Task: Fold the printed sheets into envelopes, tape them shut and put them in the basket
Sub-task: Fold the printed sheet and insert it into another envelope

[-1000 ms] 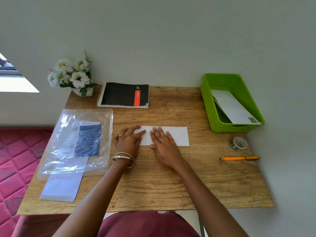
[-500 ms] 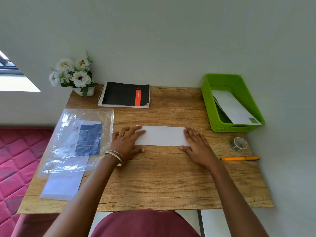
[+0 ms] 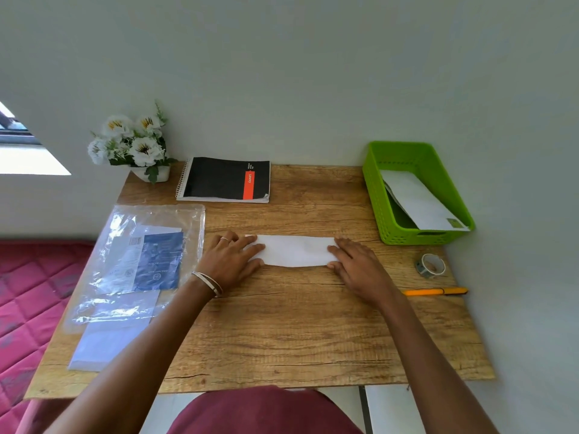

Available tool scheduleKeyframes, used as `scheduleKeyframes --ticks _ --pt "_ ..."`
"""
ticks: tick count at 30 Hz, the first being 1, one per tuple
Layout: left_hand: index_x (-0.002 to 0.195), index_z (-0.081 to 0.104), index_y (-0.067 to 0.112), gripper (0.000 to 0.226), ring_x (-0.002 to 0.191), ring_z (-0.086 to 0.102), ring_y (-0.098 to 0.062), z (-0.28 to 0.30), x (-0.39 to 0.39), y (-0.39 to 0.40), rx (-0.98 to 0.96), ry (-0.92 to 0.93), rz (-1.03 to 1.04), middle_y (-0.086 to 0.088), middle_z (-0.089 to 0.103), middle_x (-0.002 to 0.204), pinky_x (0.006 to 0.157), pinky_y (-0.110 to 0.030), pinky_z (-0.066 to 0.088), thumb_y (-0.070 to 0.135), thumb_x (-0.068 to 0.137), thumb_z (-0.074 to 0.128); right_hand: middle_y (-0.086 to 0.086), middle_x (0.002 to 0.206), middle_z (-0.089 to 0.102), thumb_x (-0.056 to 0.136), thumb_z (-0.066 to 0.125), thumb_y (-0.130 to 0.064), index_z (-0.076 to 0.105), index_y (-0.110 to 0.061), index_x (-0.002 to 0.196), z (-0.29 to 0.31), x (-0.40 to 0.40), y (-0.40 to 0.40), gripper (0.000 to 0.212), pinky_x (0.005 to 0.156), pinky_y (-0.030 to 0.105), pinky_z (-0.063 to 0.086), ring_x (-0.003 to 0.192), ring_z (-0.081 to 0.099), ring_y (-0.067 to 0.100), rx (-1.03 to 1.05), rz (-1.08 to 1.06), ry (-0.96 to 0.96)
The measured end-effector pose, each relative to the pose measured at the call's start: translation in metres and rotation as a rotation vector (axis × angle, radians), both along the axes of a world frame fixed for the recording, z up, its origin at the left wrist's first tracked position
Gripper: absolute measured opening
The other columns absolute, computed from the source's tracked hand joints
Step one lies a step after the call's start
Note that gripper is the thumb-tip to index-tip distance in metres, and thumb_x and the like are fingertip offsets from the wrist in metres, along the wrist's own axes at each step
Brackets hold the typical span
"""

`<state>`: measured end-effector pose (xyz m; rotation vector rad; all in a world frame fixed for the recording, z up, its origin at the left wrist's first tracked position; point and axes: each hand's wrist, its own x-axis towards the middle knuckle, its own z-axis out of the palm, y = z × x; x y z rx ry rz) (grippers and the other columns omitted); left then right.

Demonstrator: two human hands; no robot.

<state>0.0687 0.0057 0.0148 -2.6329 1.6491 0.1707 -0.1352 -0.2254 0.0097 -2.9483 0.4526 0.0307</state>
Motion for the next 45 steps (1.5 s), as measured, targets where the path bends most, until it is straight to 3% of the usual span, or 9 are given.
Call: scheduleKeyframes --ticks 5,11,15,20,25,33,38,42,45 --pt "0.136 0.038 0.037 0.081 0.126 0.039 -0.028 0.001 0.004 0.001 -0.031 0.07 0.018 0.007 0.042 0.142 0.1 -0.051 0.028 0.082 0.074 0.009 0.011 0.122 0.063 0.098 0.009 -0.051 0.058 -0.011 0.117 0.003 0.005 -0.002 0.066 0.09 0.044 0.047 0.116 0.058 0.029 0.059 -0.003 -0.186" --pt "0.104 0.067 0.028 0.021 0.102 0.057 -0.02 0.0 0.001 -0.003 -0.541 0.424 0.343 0.003 0.068 0.106 0.09 -0.045 0.043 0.036 0.087 0.058 0.002 0.094 0.066 0.097 0.032 -0.046 0.062 -0.013 0.1 0.01 0.011 0.0 0.045 0.073 0.039 0.048 0.086 0.057 0.02 0.301 -0.09 -0.385" --pt "0.096 0.068 0.018 0.017 0.087 0.064 -0.018 0.015 -0.017 -0.013 -0.781 0.848 0.663 -0.001 0.07 0.093 0.077 -0.036 0.052 0.03 0.085 0.064 0.0 0.084 0.063 0.088 0.055 -0.051 0.062 -0.017 0.09 0.011 0.01 0.008 0.036 0.062 0.031 0.046 0.078 0.058 0.017 0.584 -0.295 -0.532" --pt "0.106 0.062 0.021 0.021 0.082 0.065 -0.013 0.014 -0.034 -0.022 -0.814 0.914 0.752 0.001 0.069 0.097 0.077 -0.037 0.056 0.024 0.085 0.065 0.017 0.077 0.064 0.083 0.071 -0.029 0.063 -0.008 0.088 0.007 0.013 0.02 0.023 0.059 0.035 0.045 0.069 0.057 0.02 0.968 -0.644 -0.689" --pt "0.129 0.044 0.028 0.061 0.083 0.058 -0.016 0.002 -0.042 -0.025 -0.679 0.68 0.724 0.004 0.058 0.094 0.073 -0.031 0.05 0.019 0.077 0.074 0.012 0.091 0.069 0.086 0.068 -0.024 0.066 -0.005 0.105 -0.004 0.021 0.021 0.027 0.068 0.028 0.048 0.086 0.062 0.023 0.679 -0.729 -0.604" --pt "0.115 0.064 0.02 0.037 0.106 0.047 -0.019 -0.018 -0.048 -0.023 -0.513 0.466 0.576 -0.004 0.039 0.128 0.092 -0.032 0.044 0.023 0.079 0.071 0.021 0.12 0.057 0.08 0.066 -0.005 0.059 -0.004 0.121 -0.013 0.03 0.033 0.041 0.087 0.047 0.046 0.112 0.051 0.038 -0.005 -0.445 -0.311" --pt "0.116 0.065 0.02 0.037 0.112 0.042 -0.021 -0.02 -0.048 -0.022 -0.531 0.477 0.573 -0.002 0.043 0.127 0.099 -0.035 0.039 0.02 0.08 0.07 0.008 0.153 0.032 0.099 0.036 -0.031 0.039 -0.01 0.143 -0.019 0.029 0.056 0.049 0.115 0.041 0.015 0.144 0.022 0.025 0.128 -0.005 -0.138" --pt "0.121 0.061 0.023 0.036 0.111 0.04 -0.023 -0.02 -0.053 -0.026 -0.468 0.393 0.582 -0.002 0.044 0.129 0.097 -0.03 0.033 0.022 0.085 0.064 0.006 0.158 0.012 0.091 -0.005 -0.059 0.016 -0.01 0.15 -0.032 0.015 0.055 0.079 0.117 0.035 -0.005 0.147 0.001 0.018 0.081 -0.065 -0.086" --pt "0.124 0.06 0.021 0.036 0.113 0.038 -0.029 -0.019 -0.057 -0.028 -0.414 0.308 0.567 -0.003 0.044 0.132 0.101 -0.038 0.035 0.022 0.088 0.06 0.009 0.157 0.014 0.091 -0.004 -0.063 0.018 -0.006 0.149 -0.035 0.007 0.05 0.084 0.118 0.035 -0.002 0.147 0.005 0.021 0.05 -0.163 -0.132"
